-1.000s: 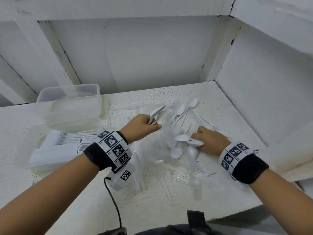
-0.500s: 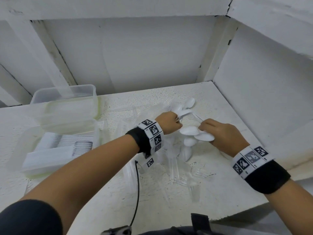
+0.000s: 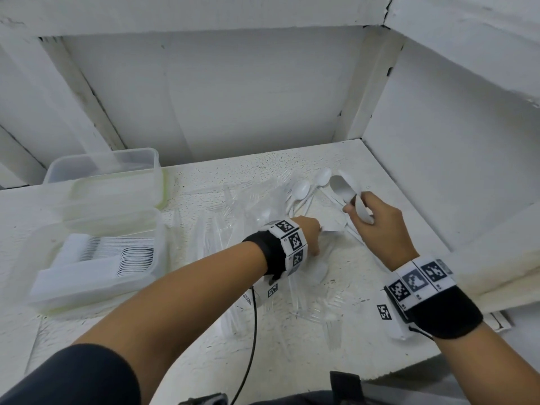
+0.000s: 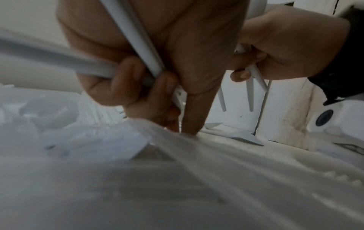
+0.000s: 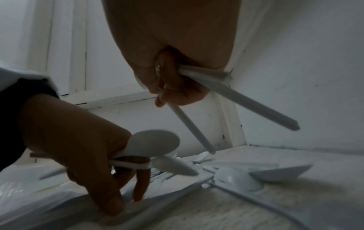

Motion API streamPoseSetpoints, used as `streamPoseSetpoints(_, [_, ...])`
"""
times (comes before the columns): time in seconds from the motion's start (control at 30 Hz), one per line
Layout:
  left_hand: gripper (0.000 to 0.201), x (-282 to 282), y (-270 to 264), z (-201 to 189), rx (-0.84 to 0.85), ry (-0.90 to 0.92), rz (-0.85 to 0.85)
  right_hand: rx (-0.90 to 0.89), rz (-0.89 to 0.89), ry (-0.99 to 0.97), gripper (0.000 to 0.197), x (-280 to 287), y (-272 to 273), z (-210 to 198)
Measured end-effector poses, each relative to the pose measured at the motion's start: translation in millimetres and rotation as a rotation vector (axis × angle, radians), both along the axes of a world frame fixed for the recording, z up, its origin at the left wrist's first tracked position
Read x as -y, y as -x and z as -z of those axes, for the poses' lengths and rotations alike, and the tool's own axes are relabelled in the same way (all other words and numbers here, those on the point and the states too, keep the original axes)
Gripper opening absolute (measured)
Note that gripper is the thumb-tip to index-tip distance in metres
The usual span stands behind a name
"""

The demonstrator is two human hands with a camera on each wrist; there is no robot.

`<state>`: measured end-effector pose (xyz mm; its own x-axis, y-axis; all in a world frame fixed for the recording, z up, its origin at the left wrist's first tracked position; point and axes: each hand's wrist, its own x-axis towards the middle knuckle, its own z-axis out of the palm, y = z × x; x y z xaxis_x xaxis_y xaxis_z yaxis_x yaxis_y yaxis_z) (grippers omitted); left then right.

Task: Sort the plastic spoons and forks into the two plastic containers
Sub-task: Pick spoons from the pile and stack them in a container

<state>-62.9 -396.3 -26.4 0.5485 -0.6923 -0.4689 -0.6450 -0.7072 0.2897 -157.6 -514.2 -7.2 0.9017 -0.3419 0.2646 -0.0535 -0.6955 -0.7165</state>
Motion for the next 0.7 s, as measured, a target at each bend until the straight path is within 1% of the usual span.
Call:
streamPoseSetpoints(0.07, [0.024, -0.9, 1.9, -1.8, 0.025, 0.051, 0.003, -0.016, 0.025, -0.084, 0.010, -1.0, 0.2, 3.5])
streamPoseSetpoints(0.17, [0.023, 0.4, 4.7, -3.4, 0.042, 0.100, 0.007, -0.036, 0.046, -0.126, 0.013, -0.2, 3.0, 9.6])
streamPoseSetpoints(0.23, [0.018, 2.6, 7.1, -2.8, 0.034, 0.077, -0.011, -0.048, 0.059, -0.134, 0.012, -0.2, 5.0, 11.5])
streamPoseSetpoints(0.27, [0.021, 3.2, 8.8, -2.0, 0.034, 0.054, -0.016, -0.045, 0.070, -0.138, 0.012, -0.3, 6.1, 11.6])
streamPoseSetpoints(0.3, [0.028, 3.3, 11.0, -1.2, 0.033, 0.030, -0.010, -0.034, 0.082, -0.144, 0.013, -0.5, 7.2, 10.9])
streamPoseSetpoints(0.37, [0.036, 4.4, 14.6, -1.0, 0.030, -0.002, 0.032, -0.014, 0.099, -0.139, 0.016, -1.1, 8.9, 8.2])
streamPoseSetpoints(0.5, [0.033, 7.7, 16.9, -2.3, 0.029, -0.054, 0.077, -0.016, 0.098, -0.086, 0.010, -3.9, 10.8, 4.8])
streamPoseSetpoints(0.6, [0.036, 8.2, 16.8, -4.2, 0.034, -0.049, 0.064, -0.026, 0.096, -0.055, 0.011, -5.6, 11.5, 6.2])
streamPoseSetpoints(0.7, [0.035, 7.8, 18.1, -6.1, 0.053, -0.066, 0.068, -0.022, 0.094, -0.064, 0.012, -7.8, 13.5, 6.8])
